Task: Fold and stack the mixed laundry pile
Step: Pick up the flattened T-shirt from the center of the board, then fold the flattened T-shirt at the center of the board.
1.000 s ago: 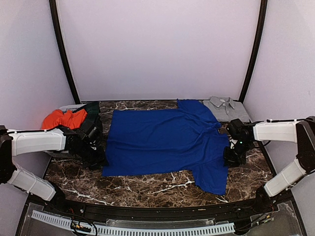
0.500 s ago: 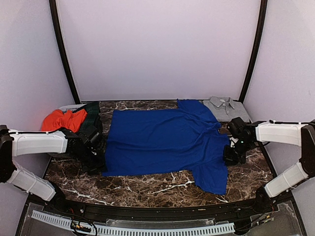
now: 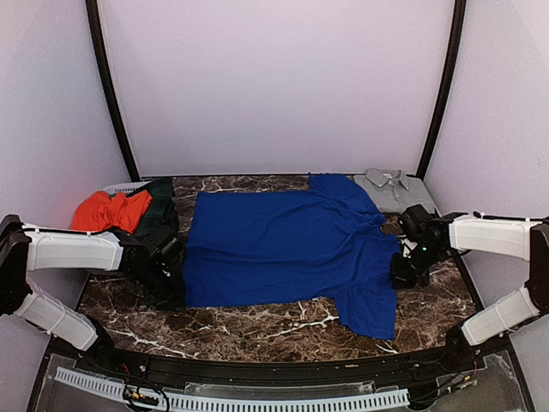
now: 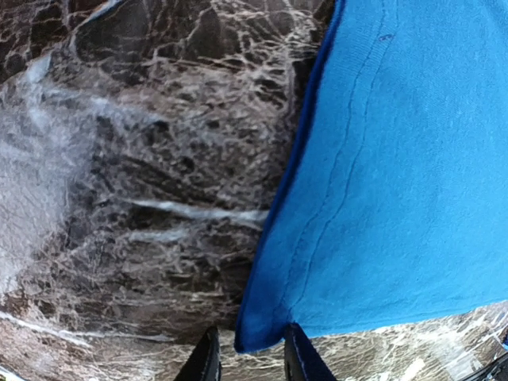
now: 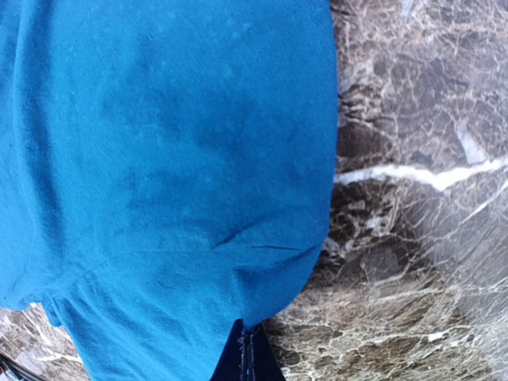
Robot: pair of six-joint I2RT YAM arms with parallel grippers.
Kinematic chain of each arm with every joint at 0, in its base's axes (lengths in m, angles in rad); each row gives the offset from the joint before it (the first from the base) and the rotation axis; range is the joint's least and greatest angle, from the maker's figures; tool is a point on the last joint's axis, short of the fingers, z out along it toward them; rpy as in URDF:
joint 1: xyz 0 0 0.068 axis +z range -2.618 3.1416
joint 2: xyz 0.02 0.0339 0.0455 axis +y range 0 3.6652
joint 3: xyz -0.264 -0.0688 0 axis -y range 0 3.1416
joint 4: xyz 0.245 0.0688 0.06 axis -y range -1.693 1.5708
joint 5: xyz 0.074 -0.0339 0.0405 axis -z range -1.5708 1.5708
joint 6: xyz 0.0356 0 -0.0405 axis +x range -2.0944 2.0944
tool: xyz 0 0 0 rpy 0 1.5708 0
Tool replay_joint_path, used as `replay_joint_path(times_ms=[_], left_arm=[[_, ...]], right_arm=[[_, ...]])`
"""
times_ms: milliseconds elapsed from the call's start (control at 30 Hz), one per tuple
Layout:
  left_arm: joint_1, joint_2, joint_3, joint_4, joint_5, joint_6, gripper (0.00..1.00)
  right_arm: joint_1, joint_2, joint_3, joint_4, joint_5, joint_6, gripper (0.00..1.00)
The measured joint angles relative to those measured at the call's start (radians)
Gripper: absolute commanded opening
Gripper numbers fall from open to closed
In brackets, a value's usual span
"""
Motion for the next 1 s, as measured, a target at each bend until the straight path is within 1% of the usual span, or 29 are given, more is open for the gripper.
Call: replay_joint_path(times_ms=[100, 133, 200, 267, 300, 367, 500, 600, 867, 1000], left_arm=[[-0.001, 0.004, 0.0, 0.011, -0.003, 0.0, 0.24], [-0.001, 0.005, 0.0, 0.012, -0.005, 0.0, 0.22], [-0.001, 0.008, 0.002, 0.013, -0.01, 0.0, 0.17], [-0.001, 0.013, 0.005, 0.015, -0.016, 0.003, 0.09], [-0.001, 0.017, 0.007, 0.017, -0.019, 0.003, 0.03], [-0.001, 0.024, 0.01, 0.025, -0.021, 0.005, 0.0], [-0.002, 0.023, 0.011, 0.032, -0.019, 0.011, 0.0], [-0.003, -0.001, 0.001, 0.026, -0.007, 0.005, 0.0], [-0.014, -0.2, -0.002, -0.087, 0.025, 0.0, 0.0], [-0.013, -0.22, 0.037, -0.139, 0.008, 0.008, 0.0]], right_arm=[[0.0, -0.02, -0.011, 0.0, -0.008, 0.001, 0.0], [0.0, -0.027, -0.013, 0.0, -0.011, 0.001, 0.0], [0.0, -0.042, -0.018, 0.0, -0.016, 0.003, 0.0], [0.0, -0.053, -0.024, 0.0, -0.021, 0.005, 0.0], [0.0, -0.057, -0.026, 0.0, -0.023, 0.005, 0.0], [0.0, -0.061, -0.029, 0.0, -0.026, 0.008, 0.0], [0.0, -0.093, -0.046, 0.0, -0.036, 0.024, 0.0], [0.005, -0.16, -0.068, -0.004, -0.055, 0.05, 0.0], [0.024, -0.379, -0.088, -0.071, -0.09, 0.137, 0.0], [0.024, -0.424, -0.068, -0.117, -0.08, 0.157, 0.0]])
